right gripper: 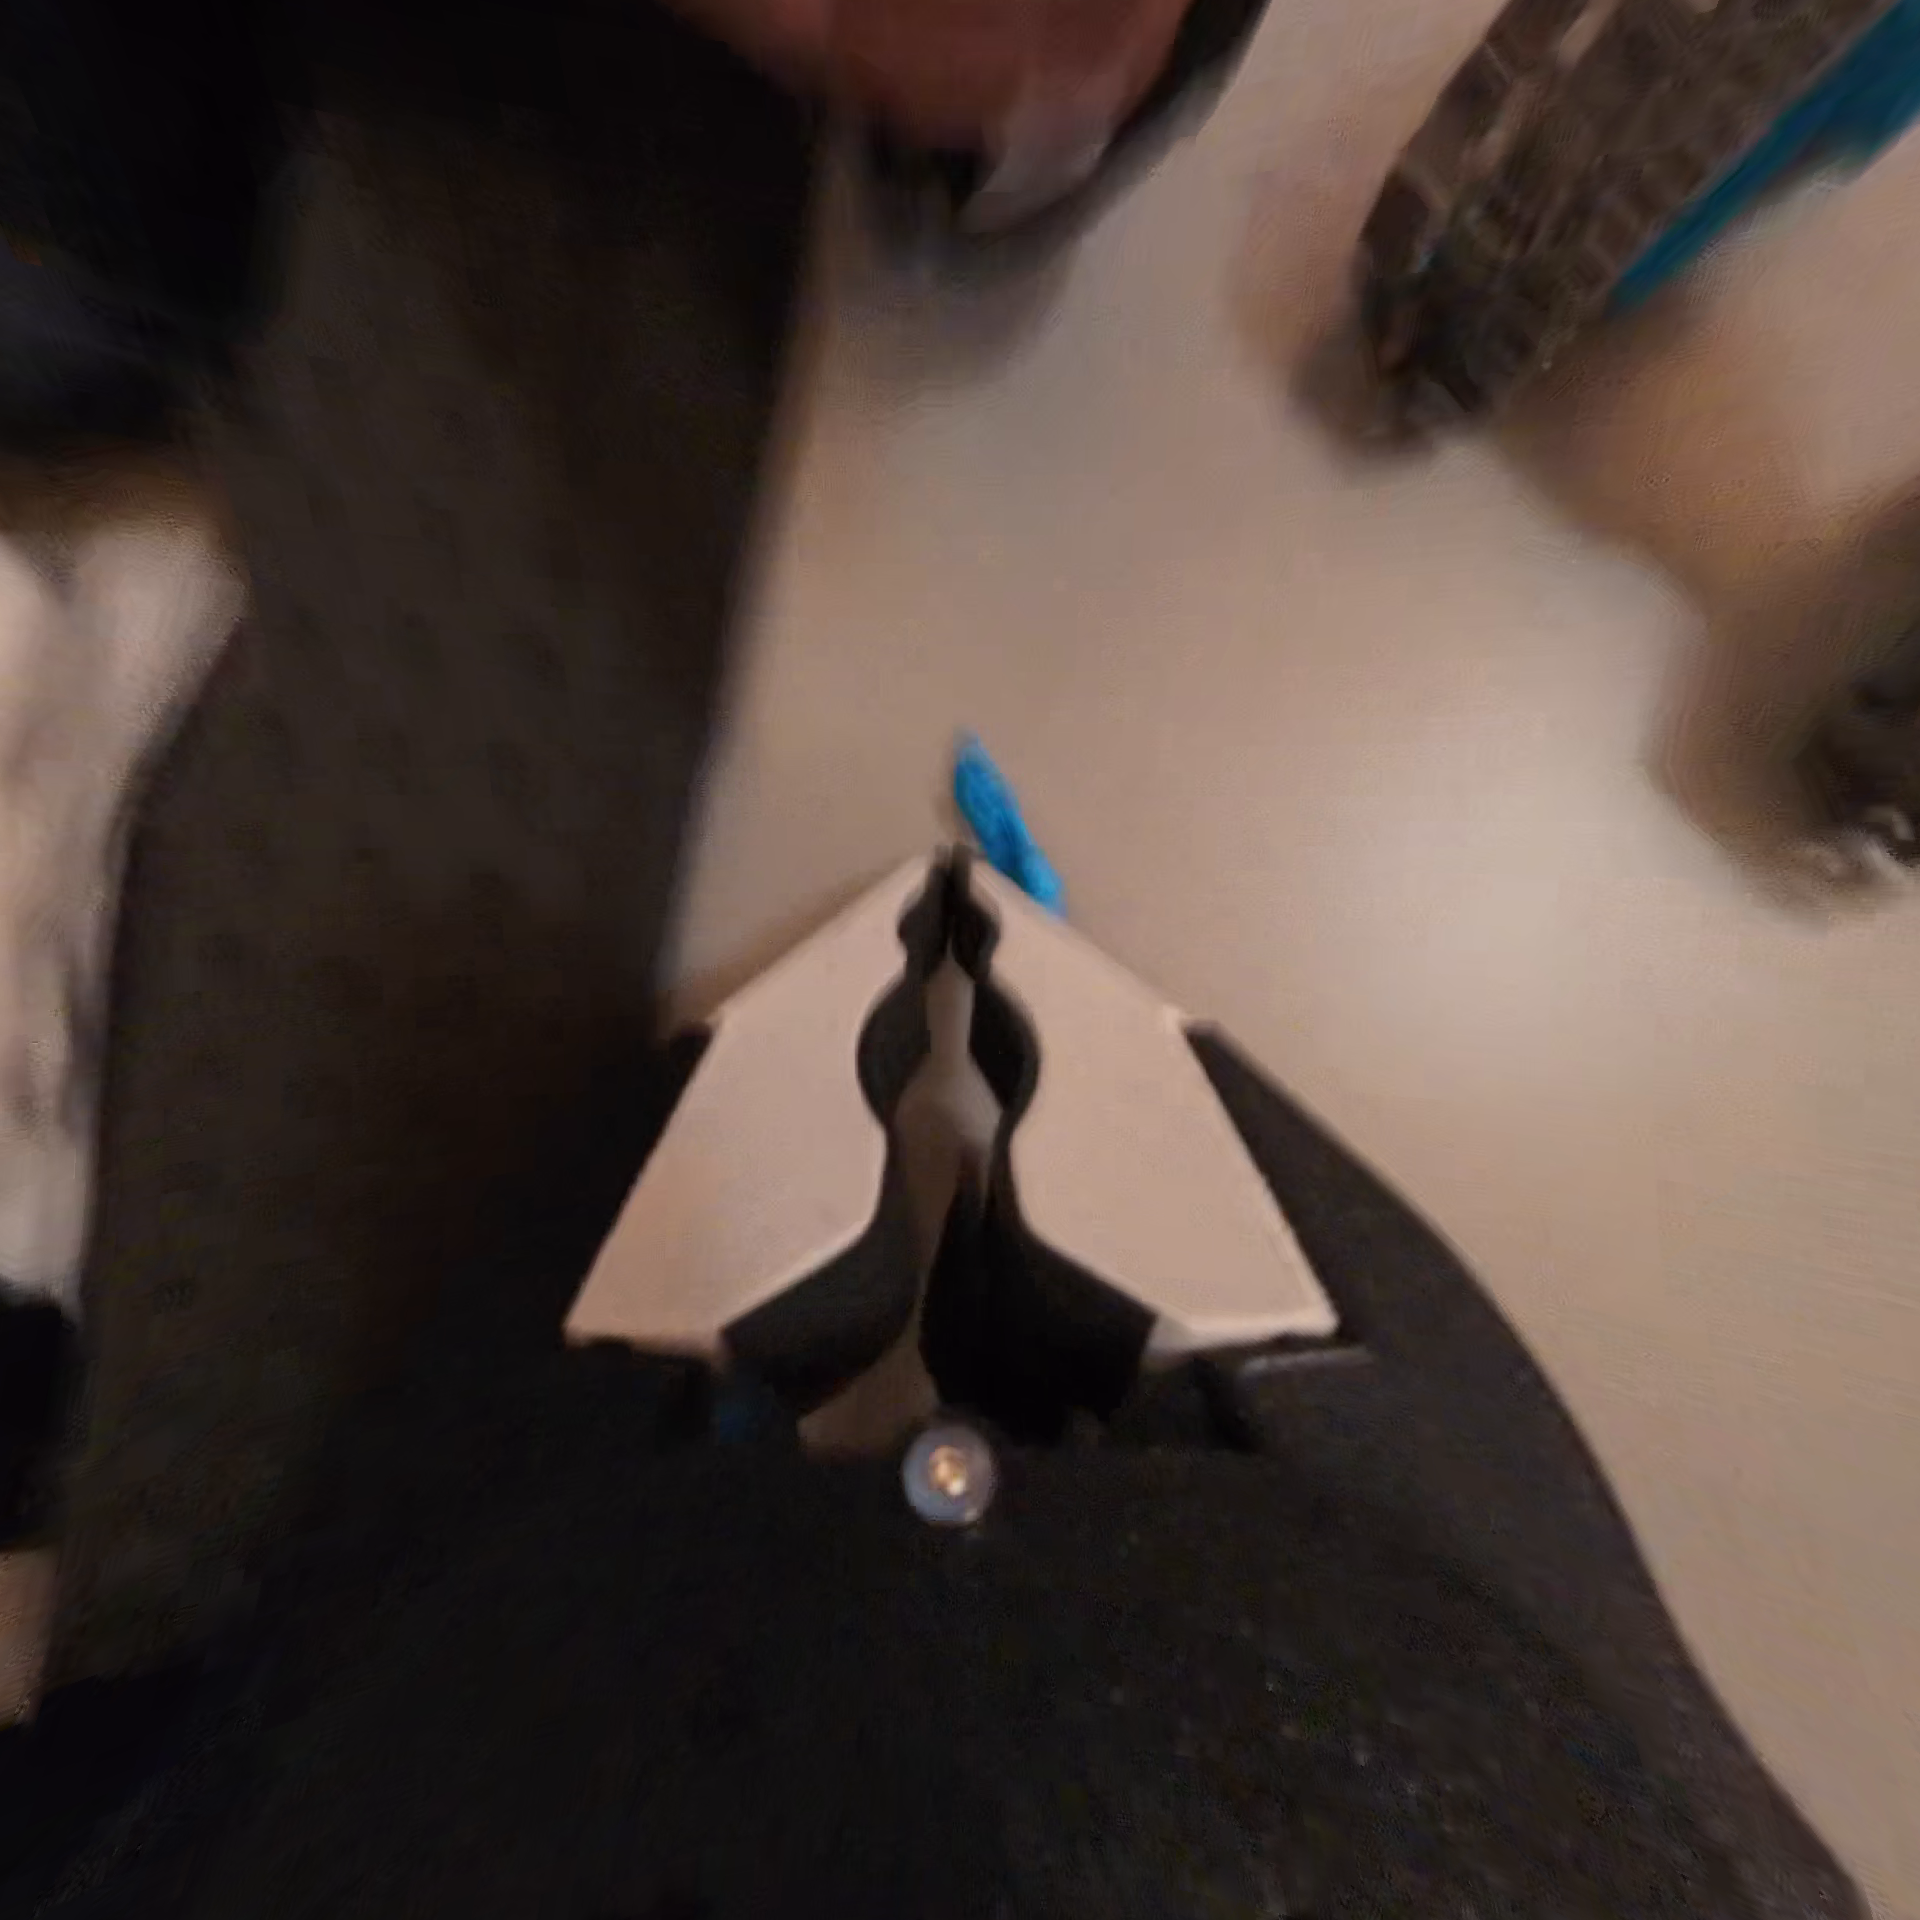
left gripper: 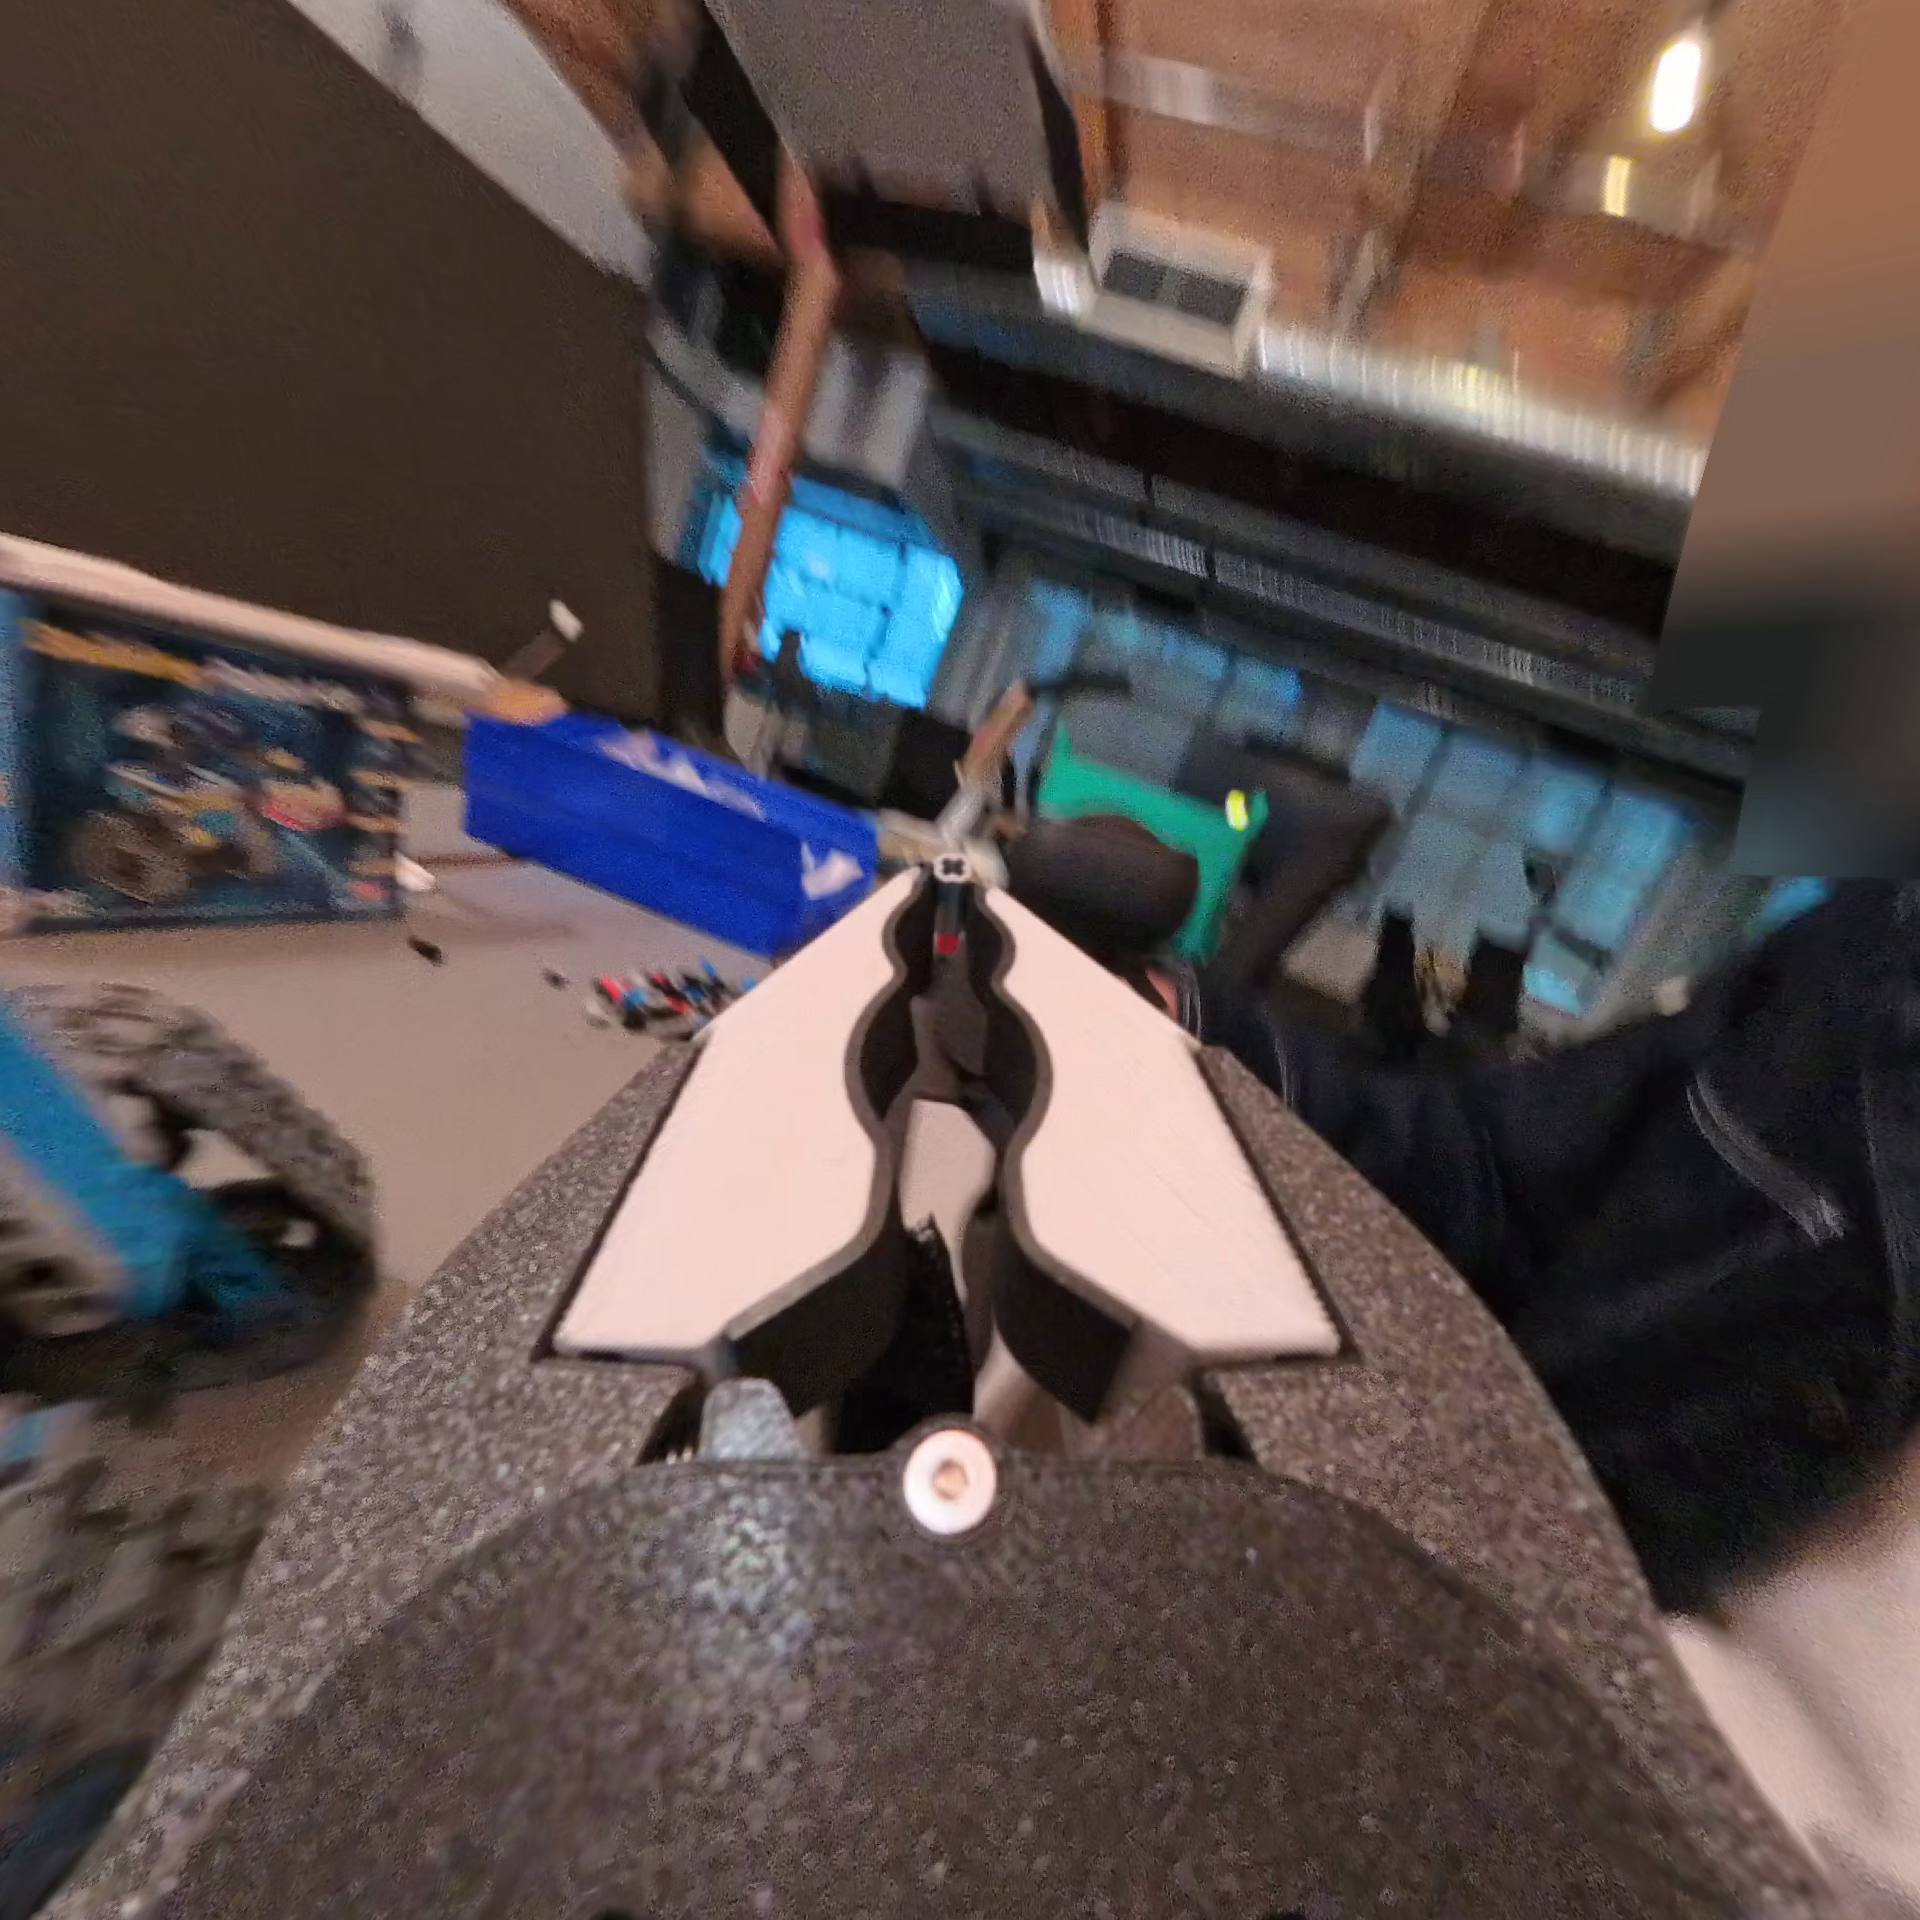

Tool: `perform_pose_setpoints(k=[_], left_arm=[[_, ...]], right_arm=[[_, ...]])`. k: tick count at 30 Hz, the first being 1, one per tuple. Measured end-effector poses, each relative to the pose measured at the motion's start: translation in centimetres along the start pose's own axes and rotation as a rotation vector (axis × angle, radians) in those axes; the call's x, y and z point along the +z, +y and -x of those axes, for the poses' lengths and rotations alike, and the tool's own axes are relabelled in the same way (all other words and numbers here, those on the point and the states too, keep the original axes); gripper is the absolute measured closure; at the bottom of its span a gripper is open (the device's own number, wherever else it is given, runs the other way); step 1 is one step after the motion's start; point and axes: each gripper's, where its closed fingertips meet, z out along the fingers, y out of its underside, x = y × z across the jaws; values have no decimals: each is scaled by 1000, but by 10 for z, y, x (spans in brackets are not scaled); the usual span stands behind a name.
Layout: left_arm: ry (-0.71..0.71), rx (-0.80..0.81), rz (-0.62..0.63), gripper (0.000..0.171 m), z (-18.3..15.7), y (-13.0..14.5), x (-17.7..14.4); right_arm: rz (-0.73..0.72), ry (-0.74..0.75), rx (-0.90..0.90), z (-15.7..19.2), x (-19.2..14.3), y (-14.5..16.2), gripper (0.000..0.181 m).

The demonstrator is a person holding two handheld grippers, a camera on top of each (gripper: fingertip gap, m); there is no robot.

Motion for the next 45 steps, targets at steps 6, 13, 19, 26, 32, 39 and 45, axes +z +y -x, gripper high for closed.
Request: perform_pose_setpoints(k=[6, 13, 19, 26, 32, 39, 45], left_arm=[[2, -51, -18, 168, 3, -4, -7], [-8, -141, 6, 167, 8, 2, -7], [10, -271, -29, 167, 13, 1, -7], [105, -517, -103, 167, 11, 2, -5], [159, -589, -123, 167, 7, 2, -4], [159, -650, -153, 168, 14, 0, -7], [166, -688, -143, 167, 13, 6, -4]], right_arm=[[-344, 126, 91, -38, -74, -47, 181], [-771, 105, 176, -33, -102, -76, 181], [-817, 521, 49, -55, -113, -93, 147], [-722, 933, -235, -42, -113, -117, 163], [-746, 992, -273, -40, -122, -120, 179], [-721, 983, -277, -42, -119, -117, 170], [-661, 1024, -303, -45, -112, -115, 178]])
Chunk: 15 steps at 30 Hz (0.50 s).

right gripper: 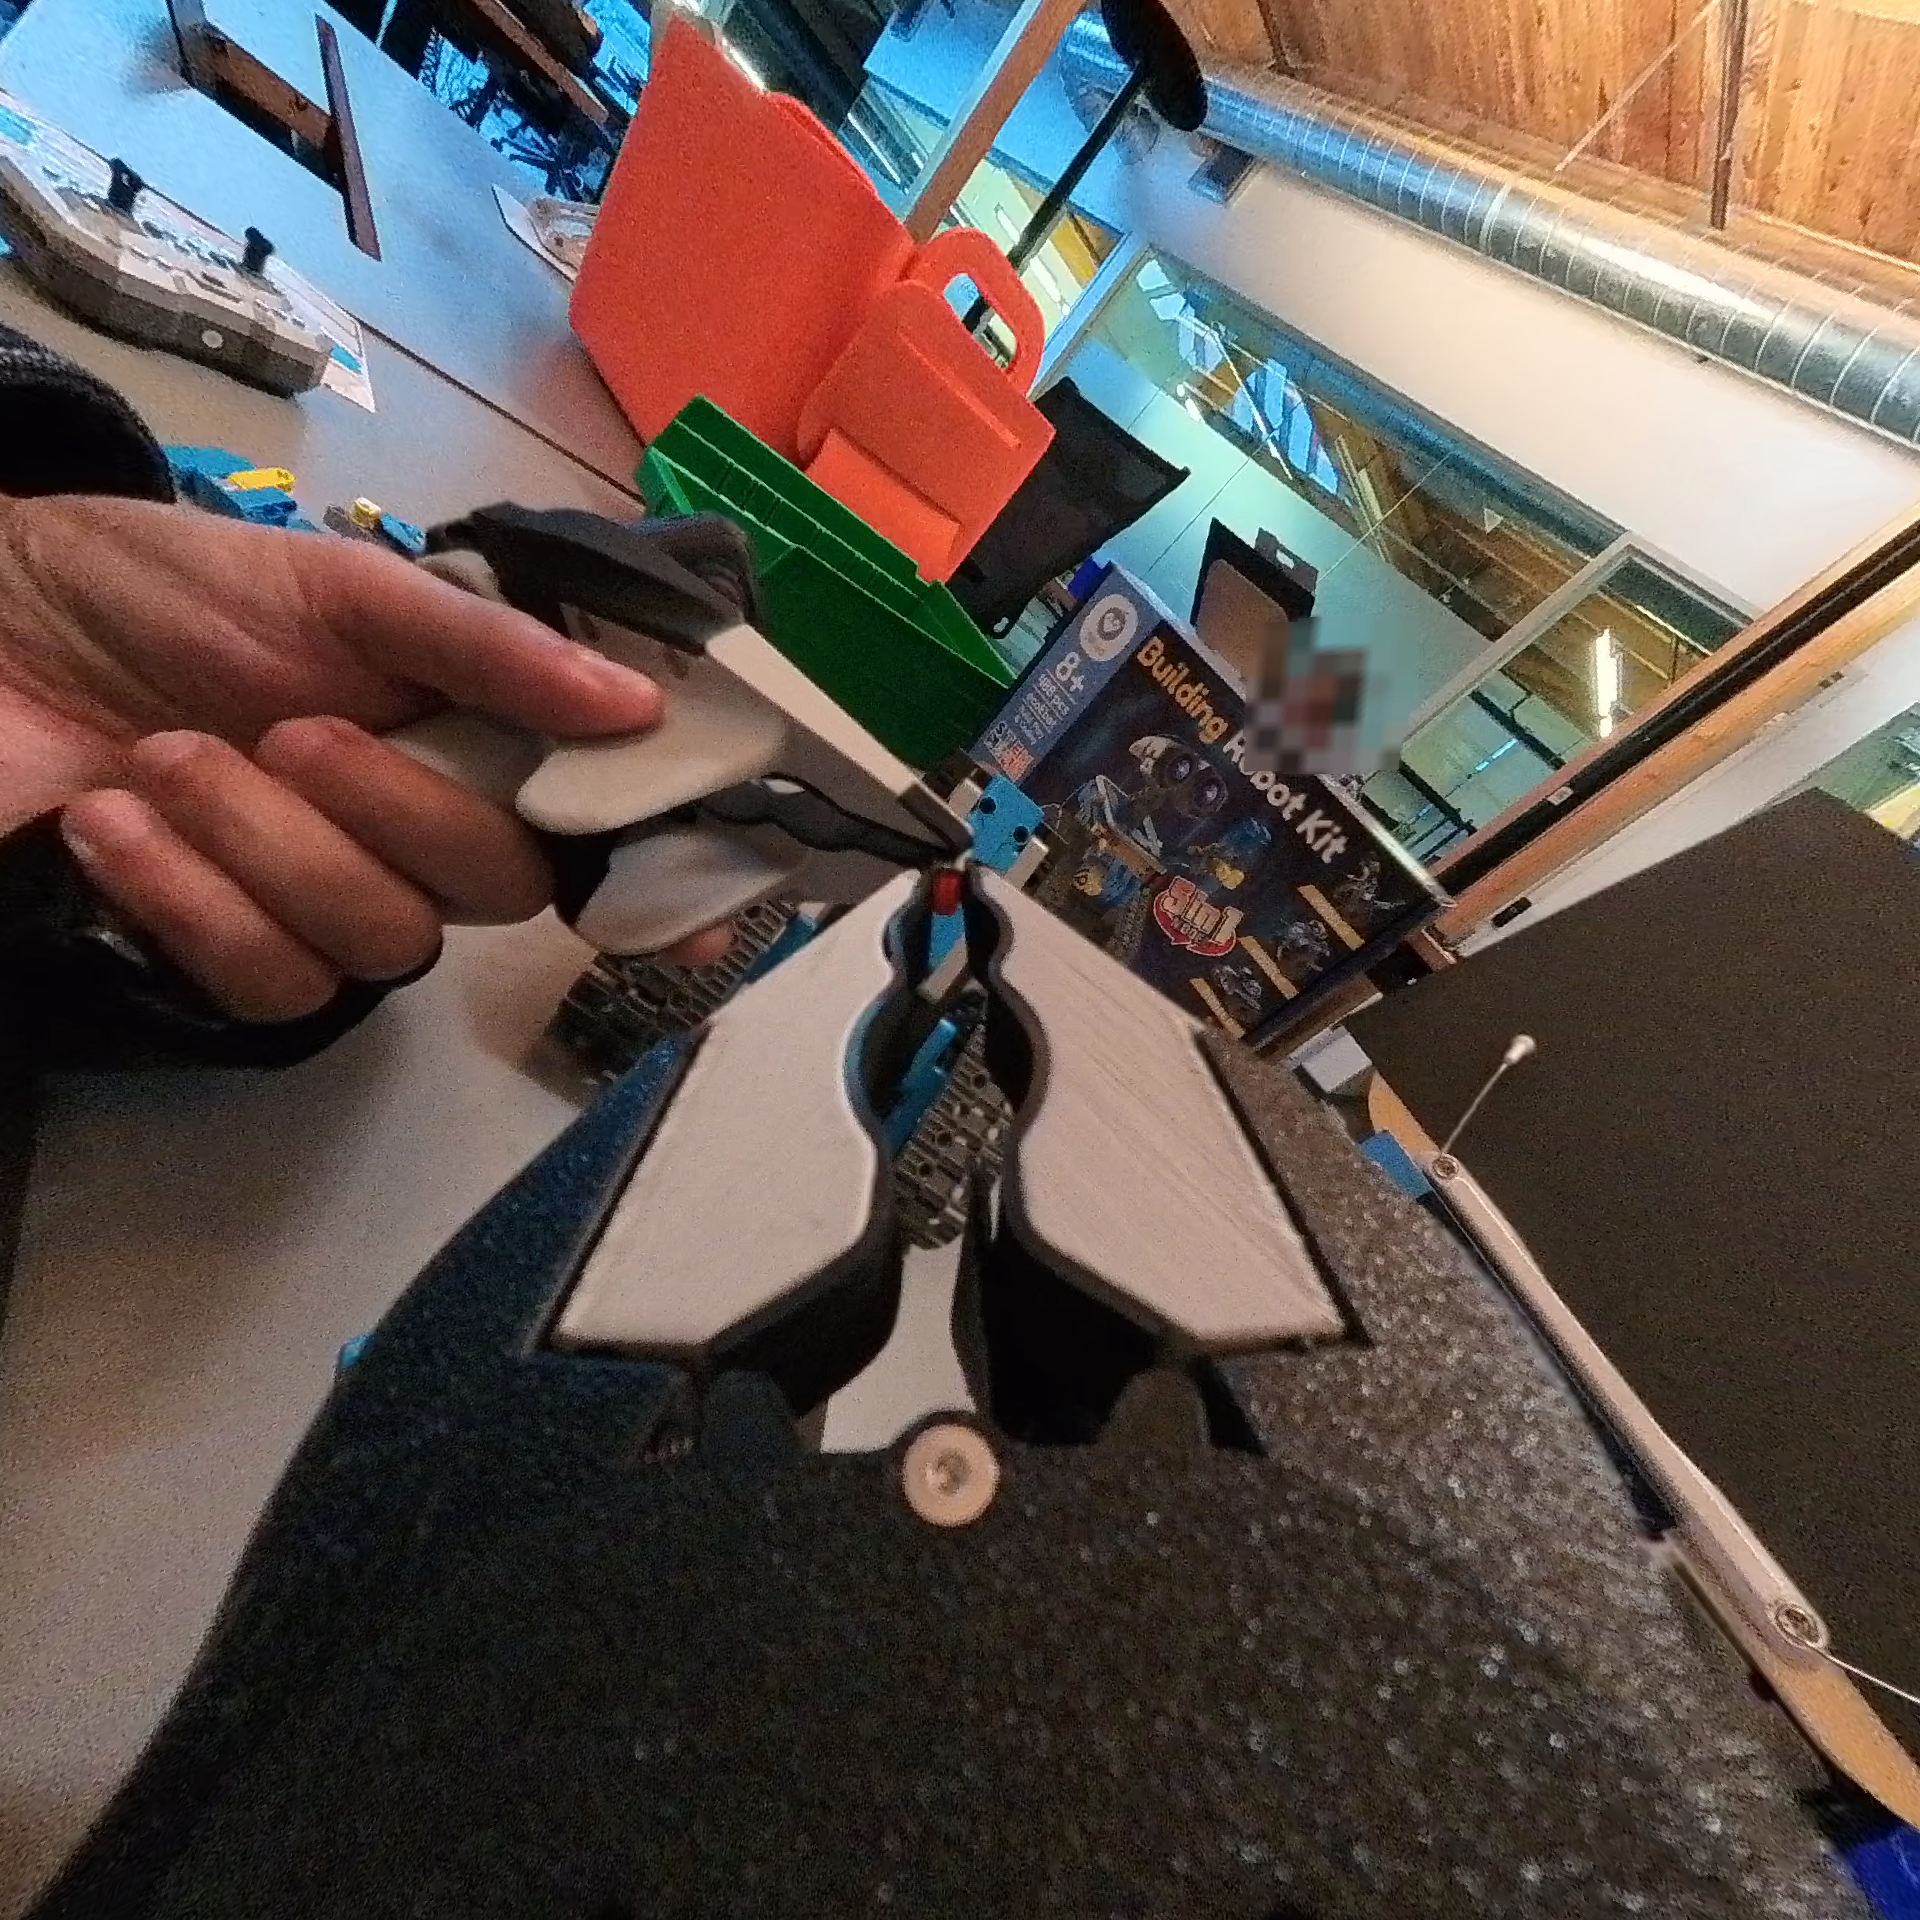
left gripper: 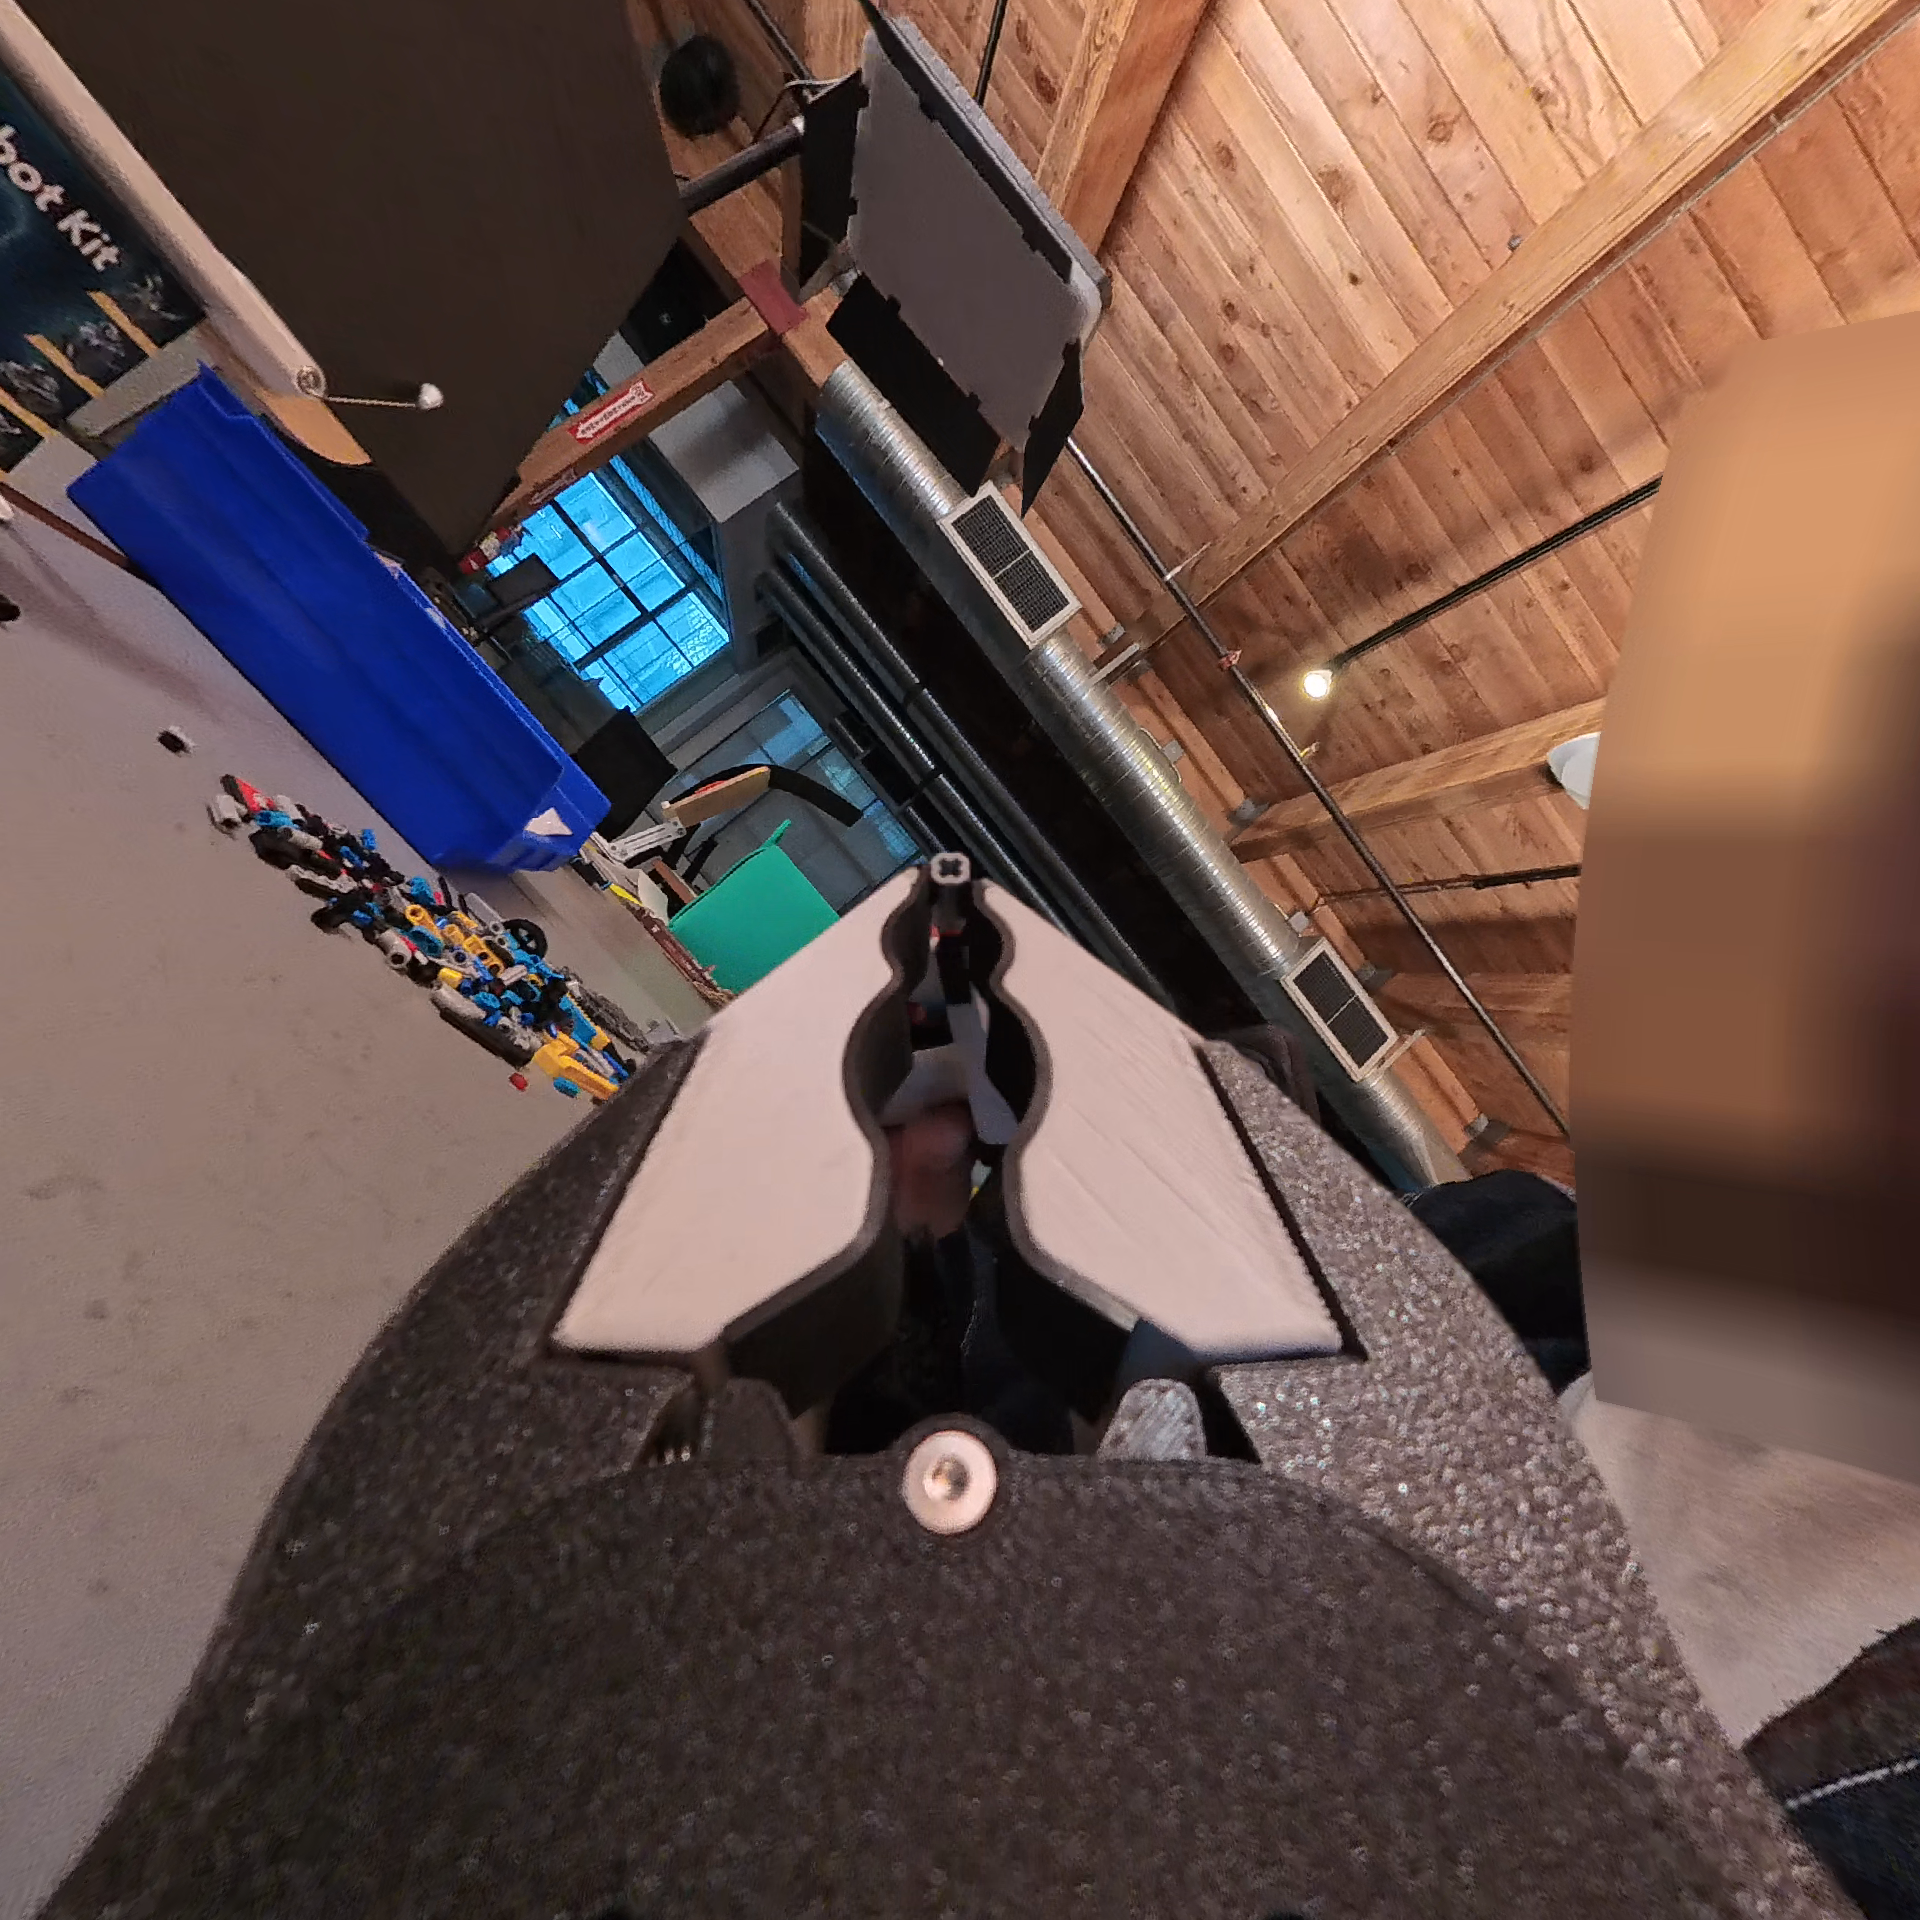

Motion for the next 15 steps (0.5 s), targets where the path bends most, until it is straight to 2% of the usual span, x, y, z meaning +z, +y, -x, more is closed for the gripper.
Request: perform_pose_setpoints(k=[12, 15], left_arm=[[56, -102, -25, 167, -1, 0, -1], [79, -103, -17, 168, -5, 1, -1]], right_arm=[[-5, 41, -102, 2, -1, -2, 178], [30, 71, -159, 0, 0, 5, 179]])
